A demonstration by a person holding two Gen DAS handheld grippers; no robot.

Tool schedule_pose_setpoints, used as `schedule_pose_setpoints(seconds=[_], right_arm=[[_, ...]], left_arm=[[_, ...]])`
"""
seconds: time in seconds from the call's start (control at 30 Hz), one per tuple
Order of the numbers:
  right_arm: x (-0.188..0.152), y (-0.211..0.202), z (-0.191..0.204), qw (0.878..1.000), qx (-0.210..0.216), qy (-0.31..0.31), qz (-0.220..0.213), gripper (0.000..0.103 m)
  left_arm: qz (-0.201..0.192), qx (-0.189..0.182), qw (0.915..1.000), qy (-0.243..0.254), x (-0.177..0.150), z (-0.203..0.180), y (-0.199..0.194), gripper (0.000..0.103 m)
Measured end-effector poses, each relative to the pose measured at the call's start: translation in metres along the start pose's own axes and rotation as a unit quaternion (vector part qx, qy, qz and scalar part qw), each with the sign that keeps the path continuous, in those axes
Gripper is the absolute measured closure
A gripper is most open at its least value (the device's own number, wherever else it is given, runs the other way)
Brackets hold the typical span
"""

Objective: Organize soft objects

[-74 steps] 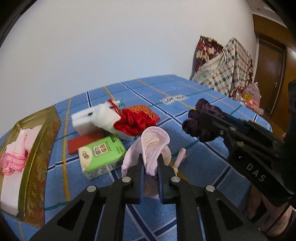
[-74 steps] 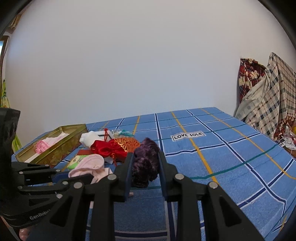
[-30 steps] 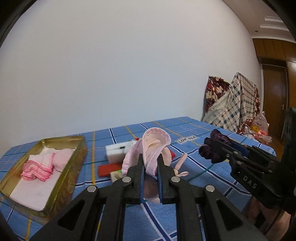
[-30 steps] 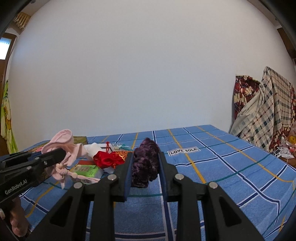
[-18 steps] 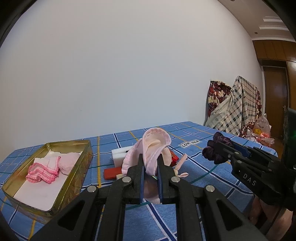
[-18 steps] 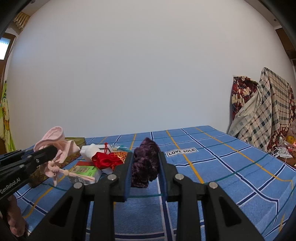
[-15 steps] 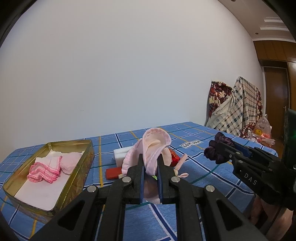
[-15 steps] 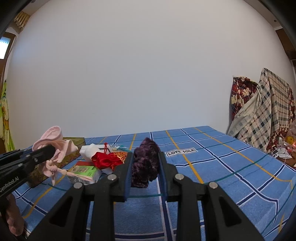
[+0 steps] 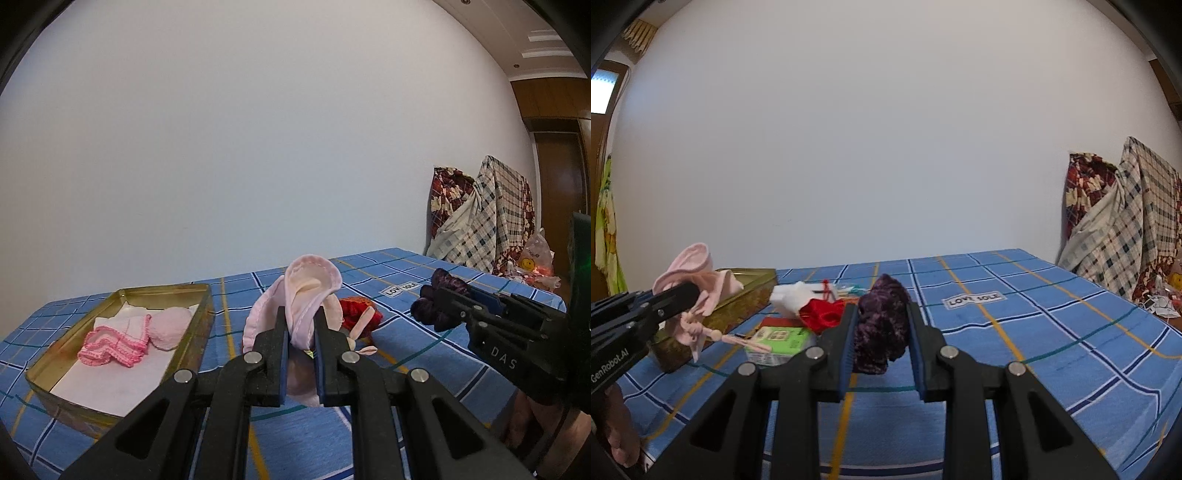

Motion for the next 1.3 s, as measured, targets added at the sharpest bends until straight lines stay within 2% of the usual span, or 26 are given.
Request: schedule_pose_setpoints(seconds=[0.4,0.93,1.3], right_arm=[[-0.005,0.006,0.027,1.000,0.016,-0.009,0.014,0.077],[-0.009,0.013,0.065,0.998,0.038,-0.024,0.036,0.077],[0.002,0.007,0.097,0.997,0.067,-0.039,0.021,0.077]], left_arm=[[0.006,0.022,0.9996,-0.019,-0.007,0.032,-0.010,0.091],[-0.004,0.045,0.9985,-0.031,-0.010,0.059,-0.023,0.091],[-0.016,0.057,0.9975,-0.040,-0.010,0.080,-0.033,0.091]])
Point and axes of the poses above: each gripper's, at about its wrist camera, not at the fingertips, and y roughly the way its jaws point, z to its left, x to its top, the point moved 10 cm from there along y, roughly the way its jaws point
